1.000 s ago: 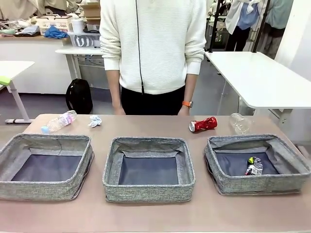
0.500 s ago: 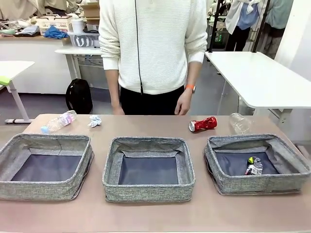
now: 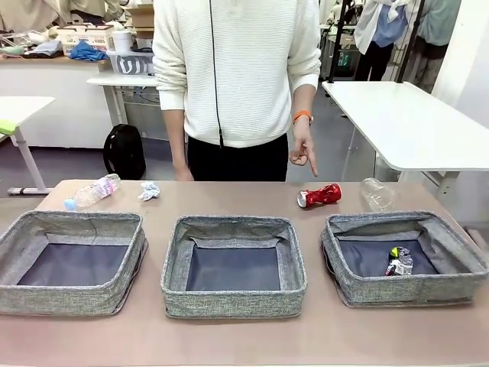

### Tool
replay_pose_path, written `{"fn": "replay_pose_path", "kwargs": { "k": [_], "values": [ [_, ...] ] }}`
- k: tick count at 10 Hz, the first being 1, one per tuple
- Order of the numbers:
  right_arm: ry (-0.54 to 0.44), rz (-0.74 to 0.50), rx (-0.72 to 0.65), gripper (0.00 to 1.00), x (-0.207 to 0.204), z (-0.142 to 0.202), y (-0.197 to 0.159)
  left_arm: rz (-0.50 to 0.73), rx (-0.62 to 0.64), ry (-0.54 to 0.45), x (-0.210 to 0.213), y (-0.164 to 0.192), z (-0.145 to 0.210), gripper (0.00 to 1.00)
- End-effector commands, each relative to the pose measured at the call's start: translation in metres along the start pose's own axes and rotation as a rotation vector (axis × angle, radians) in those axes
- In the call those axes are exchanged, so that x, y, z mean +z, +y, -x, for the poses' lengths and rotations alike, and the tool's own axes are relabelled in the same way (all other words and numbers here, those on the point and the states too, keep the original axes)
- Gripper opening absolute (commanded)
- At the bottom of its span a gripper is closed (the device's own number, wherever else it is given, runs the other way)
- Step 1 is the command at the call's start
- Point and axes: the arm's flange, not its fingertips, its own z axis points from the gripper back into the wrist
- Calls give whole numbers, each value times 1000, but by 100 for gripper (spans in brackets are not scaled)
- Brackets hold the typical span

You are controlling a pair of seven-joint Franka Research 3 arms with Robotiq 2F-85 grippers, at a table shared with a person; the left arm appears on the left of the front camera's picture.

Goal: Sort the waste into the appropriate baskets.
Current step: Pick up the waste item pointed out by the person.

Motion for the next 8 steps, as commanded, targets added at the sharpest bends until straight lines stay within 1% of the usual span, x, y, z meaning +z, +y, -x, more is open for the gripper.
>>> {"fn": "replay_pose_path", "kwargs": {
  "k": [1, 3, 4, 5, 6, 7, 8],
  "values": [
    [5, -2, 29, 100, 0, 1, 1, 20, -20, -1, 0, 1, -2, 100],
    [5, -2, 29, 100, 0, 1, 1, 20, -20, -1, 0, 1, -2, 100],
    [0, 0, 0, 100, 0, 0, 0, 20, -20, -1, 0, 1, -2, 100],
    [36, 170, 216, 100, -43, -1, 16, 20, -20, -1, 0, 1, -2, 100],
    [215, 483, 573, 100, -105, 3, 40, 20, -20, -1, 0, 1, -2, 100],
    [408, 570, 827, 100, -167, 5, 63, 20, -20, -1, 0, 1, -2, 100],
    [512, 683, 1014, 100, -219, 7, 73, 20, -20, -1, 0, 1, -2, 100]
  ]
}}
